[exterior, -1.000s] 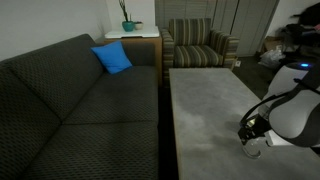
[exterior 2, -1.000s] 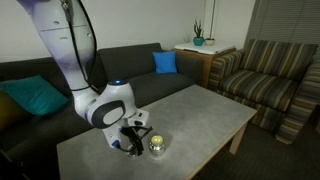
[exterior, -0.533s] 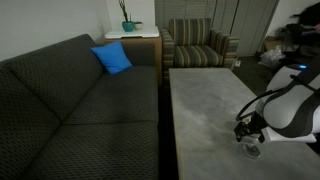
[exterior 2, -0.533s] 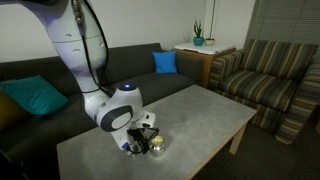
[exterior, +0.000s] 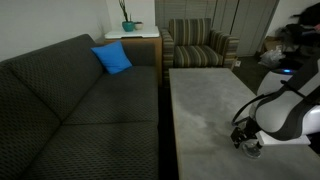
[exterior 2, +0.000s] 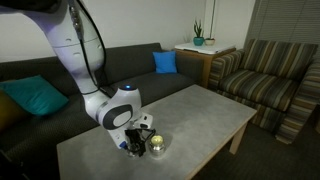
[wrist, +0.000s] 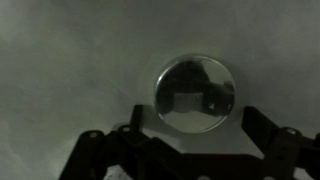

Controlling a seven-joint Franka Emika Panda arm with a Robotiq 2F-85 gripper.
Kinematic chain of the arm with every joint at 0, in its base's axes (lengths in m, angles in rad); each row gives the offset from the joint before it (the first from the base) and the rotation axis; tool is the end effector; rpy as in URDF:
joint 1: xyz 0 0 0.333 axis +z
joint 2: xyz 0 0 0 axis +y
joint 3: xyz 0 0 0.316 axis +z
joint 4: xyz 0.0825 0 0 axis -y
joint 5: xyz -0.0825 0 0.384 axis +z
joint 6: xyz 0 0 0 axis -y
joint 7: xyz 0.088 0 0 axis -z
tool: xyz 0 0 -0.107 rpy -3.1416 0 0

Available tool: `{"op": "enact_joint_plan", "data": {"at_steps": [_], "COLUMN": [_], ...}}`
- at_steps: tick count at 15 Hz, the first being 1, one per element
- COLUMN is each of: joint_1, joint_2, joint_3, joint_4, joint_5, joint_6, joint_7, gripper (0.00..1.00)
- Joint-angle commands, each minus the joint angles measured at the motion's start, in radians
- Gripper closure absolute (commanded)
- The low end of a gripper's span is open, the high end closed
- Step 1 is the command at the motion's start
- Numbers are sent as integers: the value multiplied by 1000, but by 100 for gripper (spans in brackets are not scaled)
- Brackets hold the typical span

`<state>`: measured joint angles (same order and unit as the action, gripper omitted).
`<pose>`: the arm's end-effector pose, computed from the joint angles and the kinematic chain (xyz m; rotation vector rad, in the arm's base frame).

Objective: Use the silver lid to cover the silver tin

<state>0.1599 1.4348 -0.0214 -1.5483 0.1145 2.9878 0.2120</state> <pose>0.5505 0.0680 -0.1784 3.1283 -0.2635 0.0101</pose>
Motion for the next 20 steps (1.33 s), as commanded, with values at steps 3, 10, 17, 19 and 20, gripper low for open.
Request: {"op": "enact_joint_plan", "data": {"at_steps": [3, 10, 17, 19, 20], "joint_1": [12, -26, -8, 0, 0], "joint_2": [45, 67, 59, 59, 60], "joint_3": [-9, 36, 25, 17, 20], "joint_4": [71, 156, 179, 178, 178], "joint_5": [2, -21, -9, -10, -9], "joint_6": [-79, -184, -220, -227, -226], "joint_7": [15, -62, -33, -19, -17], "gripper": [0, 55, 64, 54, 48]}}
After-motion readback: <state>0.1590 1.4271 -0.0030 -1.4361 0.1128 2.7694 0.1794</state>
